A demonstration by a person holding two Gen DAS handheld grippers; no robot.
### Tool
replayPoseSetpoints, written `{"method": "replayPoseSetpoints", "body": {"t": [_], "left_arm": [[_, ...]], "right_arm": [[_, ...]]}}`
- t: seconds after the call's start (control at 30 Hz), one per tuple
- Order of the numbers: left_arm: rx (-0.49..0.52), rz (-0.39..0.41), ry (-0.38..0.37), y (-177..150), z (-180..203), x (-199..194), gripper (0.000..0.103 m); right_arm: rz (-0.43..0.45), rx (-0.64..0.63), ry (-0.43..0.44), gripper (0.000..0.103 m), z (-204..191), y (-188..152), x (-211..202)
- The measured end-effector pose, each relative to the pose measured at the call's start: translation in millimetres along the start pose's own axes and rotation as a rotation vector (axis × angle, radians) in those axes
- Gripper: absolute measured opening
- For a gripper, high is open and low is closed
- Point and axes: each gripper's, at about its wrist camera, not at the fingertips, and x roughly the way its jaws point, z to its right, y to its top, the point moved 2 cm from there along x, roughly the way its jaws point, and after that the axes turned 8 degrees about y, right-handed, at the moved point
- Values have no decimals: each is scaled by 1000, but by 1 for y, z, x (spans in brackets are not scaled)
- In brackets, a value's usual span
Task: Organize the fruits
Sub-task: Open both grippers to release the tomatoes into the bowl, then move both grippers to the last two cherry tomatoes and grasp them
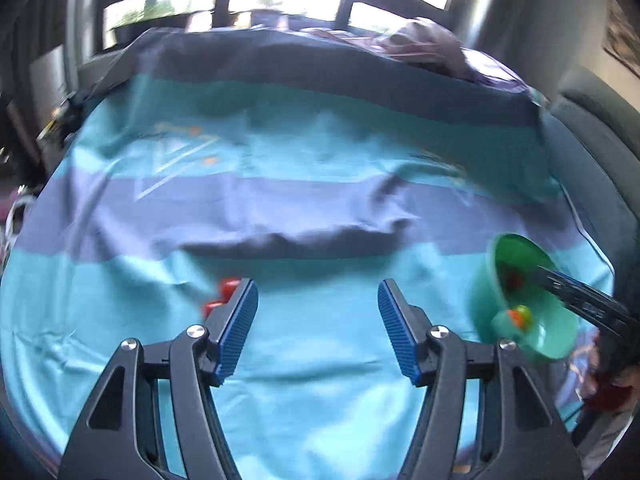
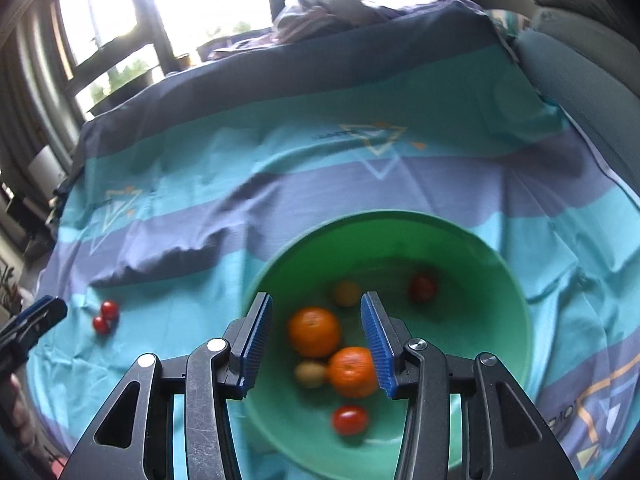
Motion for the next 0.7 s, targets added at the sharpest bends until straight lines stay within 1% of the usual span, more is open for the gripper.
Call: {"method": "replayPoseSetpoints", "body": {"t": [0.03, 0.07, 0.1, 0.13, 0.17, 0.23, 0.27, 0.3, 0.33, 0.4, 0.43, 0.5, 0.53, 0.6, 0.63, 0.7], "left_arm": [[-23, -13, 22, -1, -12, 6, 61], [-41, -36, 65, -2, -25, 12, 61], [-43, -49, 94, -1, -32, 17, 61], [-47, -53, 94, 0, -41, 21, 61], [-64, -56, 75, 0, -48, 24, 61], [-106, -93, 50, -2, -57, 38, 61], [-107, -118, 60, -3, -60, 46, 57], [-93, -136, 71, -4, -60, 52, 51], [-76, -149, 68, -4, -58, 56, 50], [-72, -176, 44, -7, -58, 62, 45], [-81, -184, 30, -8, -58, 65, 43], [-103, -188, 15, -8, -61, 72, 35], [-107, -192, 6, -8, -60, 76, 35], [-98, -216, 4, -10, -58, 83, 29], [-98, -227, 6, -11, -58, 86, 28], [-85, -224, 29, -12, -57, 89, 28]], "right_arm": [[1, -12, 4, 47, -9, -1, 1], [0, -22, 9, 47, -18, -1, 3], [-1, -27, 18, 47, -28, -2, 6], [-3, -24, 38, 47, -38, -2, 9], [-10, -17, 72, 47, -49, -1, 13], [-80, -14, 159, 47, -74, 0, 28], [-124, -21, 209, 47, -88, 1, 37], [-161, -30, 272, 47, -105, 3, 47], [-201, -38, 327, 47, -121, 4, 57], [-298, -28, 403, 47, -152, 4, 80], [-325, -29, 423, 47, -165, 6, 91], [-356, -40, 417, 47, -189, 9, 111], [-369, -46, 401, 47, -197, 9, 121], [-409, -72, 374, 47, -213, 7, 141], [-429, -88, 363, 47, -218, 6, 150], [-461, -96, 348, 47, -226, 1, 162]]}}
